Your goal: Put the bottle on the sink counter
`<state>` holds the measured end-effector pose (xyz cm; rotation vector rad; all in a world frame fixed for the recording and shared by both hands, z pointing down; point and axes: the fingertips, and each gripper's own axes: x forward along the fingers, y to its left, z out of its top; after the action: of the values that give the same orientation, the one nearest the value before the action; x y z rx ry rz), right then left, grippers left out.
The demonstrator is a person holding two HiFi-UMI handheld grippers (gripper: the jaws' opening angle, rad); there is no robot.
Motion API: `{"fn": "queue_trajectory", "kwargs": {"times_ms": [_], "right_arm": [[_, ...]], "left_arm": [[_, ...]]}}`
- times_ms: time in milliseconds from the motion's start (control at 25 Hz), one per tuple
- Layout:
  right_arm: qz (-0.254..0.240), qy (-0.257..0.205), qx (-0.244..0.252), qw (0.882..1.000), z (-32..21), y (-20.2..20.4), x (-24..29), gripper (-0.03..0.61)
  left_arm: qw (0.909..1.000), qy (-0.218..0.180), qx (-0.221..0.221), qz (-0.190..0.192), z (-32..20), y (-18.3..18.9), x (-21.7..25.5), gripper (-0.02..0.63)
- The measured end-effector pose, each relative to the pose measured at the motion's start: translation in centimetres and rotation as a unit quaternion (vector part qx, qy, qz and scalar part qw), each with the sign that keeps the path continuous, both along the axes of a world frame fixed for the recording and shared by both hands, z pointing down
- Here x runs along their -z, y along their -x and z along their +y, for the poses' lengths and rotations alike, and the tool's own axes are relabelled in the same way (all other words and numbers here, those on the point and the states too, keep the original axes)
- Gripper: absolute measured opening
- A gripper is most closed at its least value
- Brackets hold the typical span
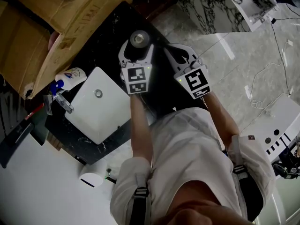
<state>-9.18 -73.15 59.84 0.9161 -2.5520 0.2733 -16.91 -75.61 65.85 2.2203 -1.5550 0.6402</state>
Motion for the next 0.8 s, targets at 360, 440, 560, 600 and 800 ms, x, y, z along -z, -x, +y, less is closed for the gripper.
{"fn": "queue_trajectory", "kwargs": {"times_ms": [360,440,560,600,800], "right_arm": [[0.000,-0.010,-0.010,1.000,2.3,0.0,1.1,-0.002],[-0.001,-0.014,-0.013,1.000,2.9,0.1,1.5,-0.002],[-0.002,-0.019,-0.018,1.000,4.0,0.3,2.3,-0.002],[-0.003,-0.021,-0.020,1.000,4.4,0.3,2.5,-0.002],[-0.013,-0.035,-0.029,0.999,6.1,0.6,4.2,-0.002]], "left_arm": [[0.9998,-0.014,0.010,0.006,3.4,0.9,1.2,0.324],[0.9995,-0.023,0.012,0.019,4.3,1.2,2.1,0.322],[0.9985,-0.037,0.013,0.039,5.7,1.4,3.7,0.321],[0.9981,-0.042,0.012,0.043,6.1,1.4,4.2,0.318],[0.9954,-0.078,0.010,0.054,8.1,1.7,7.4,0.258]]}}
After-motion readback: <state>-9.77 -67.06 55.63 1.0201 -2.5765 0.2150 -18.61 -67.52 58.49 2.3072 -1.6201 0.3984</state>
